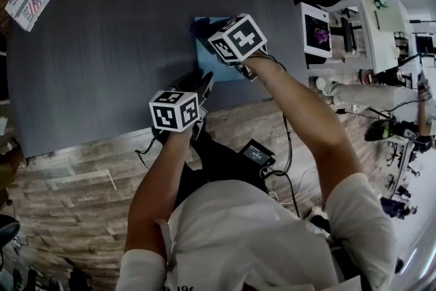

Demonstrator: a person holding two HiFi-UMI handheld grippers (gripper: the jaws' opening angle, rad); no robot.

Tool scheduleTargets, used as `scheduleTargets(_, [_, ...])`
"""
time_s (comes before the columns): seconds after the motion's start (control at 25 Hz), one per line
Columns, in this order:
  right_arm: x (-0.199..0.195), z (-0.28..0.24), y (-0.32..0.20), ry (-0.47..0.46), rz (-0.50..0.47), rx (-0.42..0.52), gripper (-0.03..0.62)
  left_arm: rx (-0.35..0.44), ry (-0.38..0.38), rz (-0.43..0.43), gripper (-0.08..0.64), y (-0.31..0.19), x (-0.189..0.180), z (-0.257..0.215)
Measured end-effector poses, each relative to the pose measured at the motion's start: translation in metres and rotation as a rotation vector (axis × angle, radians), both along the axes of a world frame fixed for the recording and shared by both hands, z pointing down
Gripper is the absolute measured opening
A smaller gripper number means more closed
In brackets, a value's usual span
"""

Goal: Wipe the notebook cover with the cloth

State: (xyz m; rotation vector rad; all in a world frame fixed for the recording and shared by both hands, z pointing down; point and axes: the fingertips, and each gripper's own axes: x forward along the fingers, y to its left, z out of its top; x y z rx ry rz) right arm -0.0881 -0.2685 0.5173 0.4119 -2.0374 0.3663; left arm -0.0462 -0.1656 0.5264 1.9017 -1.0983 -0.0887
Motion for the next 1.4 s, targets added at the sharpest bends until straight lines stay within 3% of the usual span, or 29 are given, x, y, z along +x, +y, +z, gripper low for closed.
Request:
scheduleTargets(0.24, [-0.016, 0.008, -0.024, -0.2, 0.257, -0.201, 0.101, -0.026, -0.032, 0.027, 0.114, -0.014, 0.008, 0.009])
scheduleTargets(0.36, [-0.007, 0.028, -0.032, -0.198, 0.356, -0.25, 0.101, -0.059, -0.044, 0.041, 0.114, -0.013, 0.011, 0.017])
scheduleTargets(0.76, [0.027, 0.041, -0.053, -0.137, 0.372, -0.195, 0.1, -0.123, -0.055, 0.041, 0.091, -0.012, 0.02, 0.032])
scheduleTargets(1.4, [0.08, 0.04, -0.069, -0.093, 0.436, -0.122, 0.1, -0.146, -0.092, 0.054, 0.098, -0.011, 0.019, 0.035])
